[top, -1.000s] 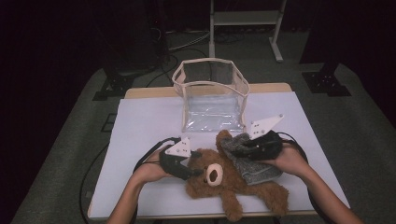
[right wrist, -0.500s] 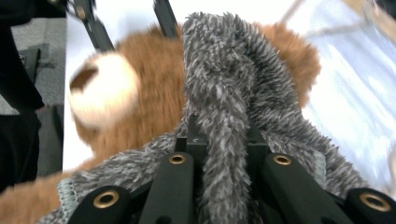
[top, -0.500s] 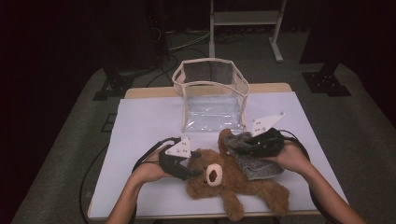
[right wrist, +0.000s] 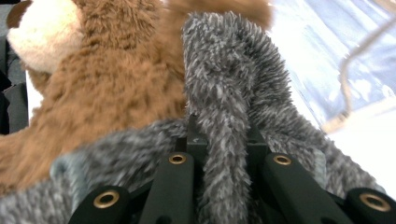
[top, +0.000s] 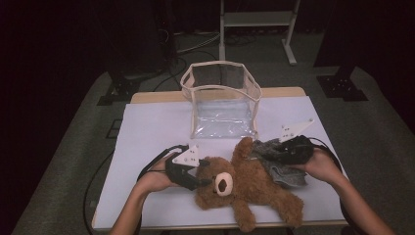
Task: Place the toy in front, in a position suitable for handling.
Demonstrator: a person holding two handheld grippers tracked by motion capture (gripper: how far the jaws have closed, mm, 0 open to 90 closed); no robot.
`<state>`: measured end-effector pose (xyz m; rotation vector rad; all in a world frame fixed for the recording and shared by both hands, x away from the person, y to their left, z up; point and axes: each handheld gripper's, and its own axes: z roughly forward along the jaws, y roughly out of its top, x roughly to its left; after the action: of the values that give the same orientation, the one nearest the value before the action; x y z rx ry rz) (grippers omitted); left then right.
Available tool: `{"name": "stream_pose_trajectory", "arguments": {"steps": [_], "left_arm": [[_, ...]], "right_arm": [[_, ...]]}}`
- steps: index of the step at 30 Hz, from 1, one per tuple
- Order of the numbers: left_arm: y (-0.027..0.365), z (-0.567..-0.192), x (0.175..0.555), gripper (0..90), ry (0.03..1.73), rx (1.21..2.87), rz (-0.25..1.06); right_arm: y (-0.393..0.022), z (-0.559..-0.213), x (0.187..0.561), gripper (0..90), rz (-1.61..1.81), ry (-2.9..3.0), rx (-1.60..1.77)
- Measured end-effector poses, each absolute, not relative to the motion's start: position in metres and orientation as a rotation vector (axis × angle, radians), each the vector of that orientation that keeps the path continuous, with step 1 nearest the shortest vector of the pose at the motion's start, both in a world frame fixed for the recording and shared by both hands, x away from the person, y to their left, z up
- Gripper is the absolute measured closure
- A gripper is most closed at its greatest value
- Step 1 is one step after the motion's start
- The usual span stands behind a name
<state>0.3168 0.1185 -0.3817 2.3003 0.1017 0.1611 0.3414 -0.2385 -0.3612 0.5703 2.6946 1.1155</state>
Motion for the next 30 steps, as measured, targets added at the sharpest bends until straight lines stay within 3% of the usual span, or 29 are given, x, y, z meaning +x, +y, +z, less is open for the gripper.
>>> {"name": "stream_pose_trajectory", "arguments": {"steps": [7,12,24,30], "left_arm": [[0.115,-0.380,0.320,40.6,0.104,2.310,0.159],[0.118,-0.381,0.318,40.6,0.104,2.311,0.157],[0.119,-0.382,0.319,40.5,0.117,2.300,0.156],[0.117,-0.380,0.320,38.9,0.126,2.316,0.169]], "right_arm": [[-0.214,-0.343,0.332,78.3,1.253,2.683,0.439],[-0.190,-0.352,0.335,78.3,1.191,2.735,0.372],[-0.256,-0.369,0.328,78.3,1.277,2.663,0.625],[-0.229,-0.352,0.316,78.2,1.328,2.669,0.472]]}}
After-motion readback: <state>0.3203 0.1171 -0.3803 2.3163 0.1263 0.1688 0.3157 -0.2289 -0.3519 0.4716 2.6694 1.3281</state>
